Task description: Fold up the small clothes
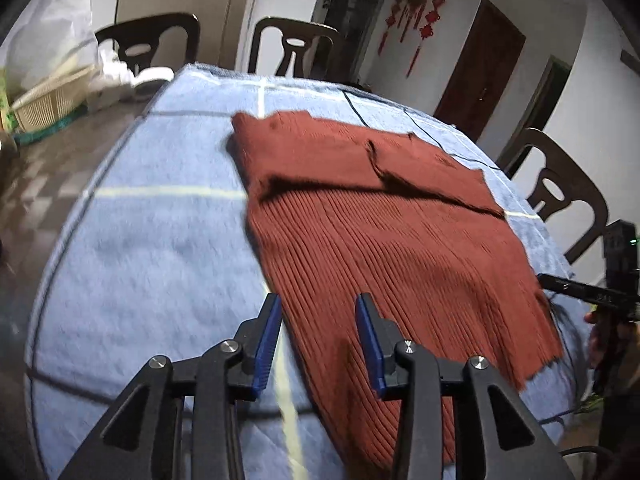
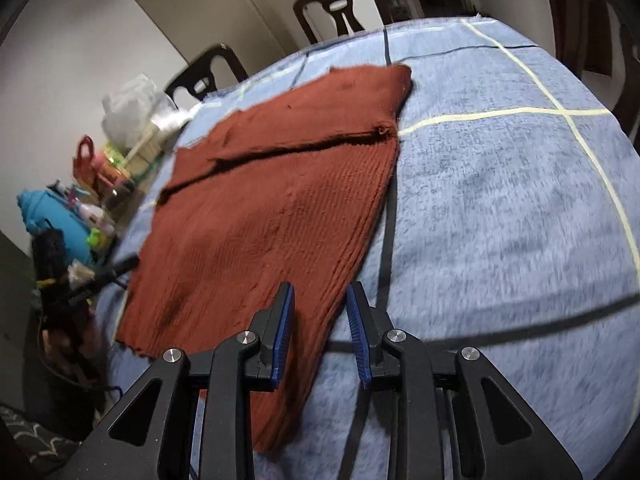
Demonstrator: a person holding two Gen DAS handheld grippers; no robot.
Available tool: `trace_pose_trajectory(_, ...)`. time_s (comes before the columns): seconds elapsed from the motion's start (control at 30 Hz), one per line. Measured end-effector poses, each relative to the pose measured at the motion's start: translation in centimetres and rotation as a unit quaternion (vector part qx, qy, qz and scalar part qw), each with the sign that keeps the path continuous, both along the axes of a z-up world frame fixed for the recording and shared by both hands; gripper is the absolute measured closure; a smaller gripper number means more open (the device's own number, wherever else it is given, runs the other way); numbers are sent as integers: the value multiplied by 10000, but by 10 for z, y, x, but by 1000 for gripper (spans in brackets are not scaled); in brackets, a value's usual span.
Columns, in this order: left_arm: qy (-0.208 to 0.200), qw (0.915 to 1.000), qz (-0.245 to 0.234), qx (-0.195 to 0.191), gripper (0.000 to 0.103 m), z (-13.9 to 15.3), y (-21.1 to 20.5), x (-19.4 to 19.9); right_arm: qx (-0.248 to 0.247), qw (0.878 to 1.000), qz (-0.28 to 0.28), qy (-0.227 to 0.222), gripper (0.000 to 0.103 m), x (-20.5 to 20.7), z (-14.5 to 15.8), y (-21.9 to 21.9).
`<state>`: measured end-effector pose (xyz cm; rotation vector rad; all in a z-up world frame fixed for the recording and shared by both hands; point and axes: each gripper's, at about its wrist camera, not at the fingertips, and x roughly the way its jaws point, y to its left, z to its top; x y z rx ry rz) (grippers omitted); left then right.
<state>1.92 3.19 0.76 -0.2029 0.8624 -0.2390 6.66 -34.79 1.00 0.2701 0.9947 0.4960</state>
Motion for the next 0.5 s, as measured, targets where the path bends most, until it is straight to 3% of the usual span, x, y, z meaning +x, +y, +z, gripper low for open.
trace_pose_trajectory(0.33,205,9977,-104,-643,60,-10,-10,-28,713,9962,213,455,75,-25,-8,10)
trace_pose_trajectory(0.5,192,9967,-97,-778,60,-12,-13,-36,690,9963,147,482,75,-24,-8,14)
